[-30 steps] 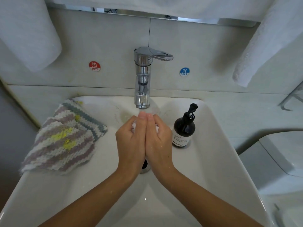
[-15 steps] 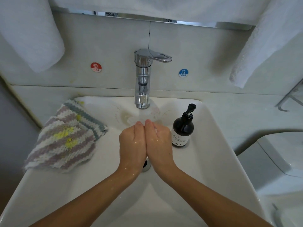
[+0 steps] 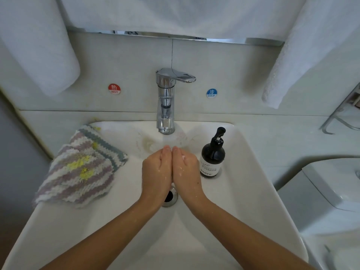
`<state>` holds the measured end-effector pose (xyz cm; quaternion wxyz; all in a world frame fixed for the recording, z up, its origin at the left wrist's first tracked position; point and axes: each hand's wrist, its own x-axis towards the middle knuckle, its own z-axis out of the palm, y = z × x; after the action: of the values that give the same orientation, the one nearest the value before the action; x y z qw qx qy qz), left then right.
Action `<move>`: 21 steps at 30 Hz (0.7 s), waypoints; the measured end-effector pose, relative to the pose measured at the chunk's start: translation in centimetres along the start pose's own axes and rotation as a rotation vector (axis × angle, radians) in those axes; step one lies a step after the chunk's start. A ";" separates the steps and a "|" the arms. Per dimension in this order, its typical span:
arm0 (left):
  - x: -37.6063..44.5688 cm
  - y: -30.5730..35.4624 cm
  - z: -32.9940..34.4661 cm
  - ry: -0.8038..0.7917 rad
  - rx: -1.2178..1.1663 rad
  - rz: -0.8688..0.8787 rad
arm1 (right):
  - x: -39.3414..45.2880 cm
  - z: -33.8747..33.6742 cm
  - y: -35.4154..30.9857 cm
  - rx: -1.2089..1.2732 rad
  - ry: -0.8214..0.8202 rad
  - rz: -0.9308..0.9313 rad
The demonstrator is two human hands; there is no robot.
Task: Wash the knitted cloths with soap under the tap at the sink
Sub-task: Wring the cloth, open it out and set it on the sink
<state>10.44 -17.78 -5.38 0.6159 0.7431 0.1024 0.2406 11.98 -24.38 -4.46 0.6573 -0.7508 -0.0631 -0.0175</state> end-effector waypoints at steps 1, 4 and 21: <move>0.2 0.1 -0.2 -0.040 -0.004 -0.008 | 0.1 -0.2 -0.1 0.014 -0.037 0.018; 1.1 0.9 -1.8 -0.158 0.016 0.005 | 0.1 -1.5 -1.1 0.041 -0.137 0.039; 1.9 5.4 -8.0 -0.588 0.537 0.176 | 0.9 -6.6 -6.4 -0.291 -0.526 0.068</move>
<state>7.39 -11.20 1.27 0.3800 0.9206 -0.0830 0.0343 12.50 -30.03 2.81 0.5040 -0.8176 -0.2026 0.1908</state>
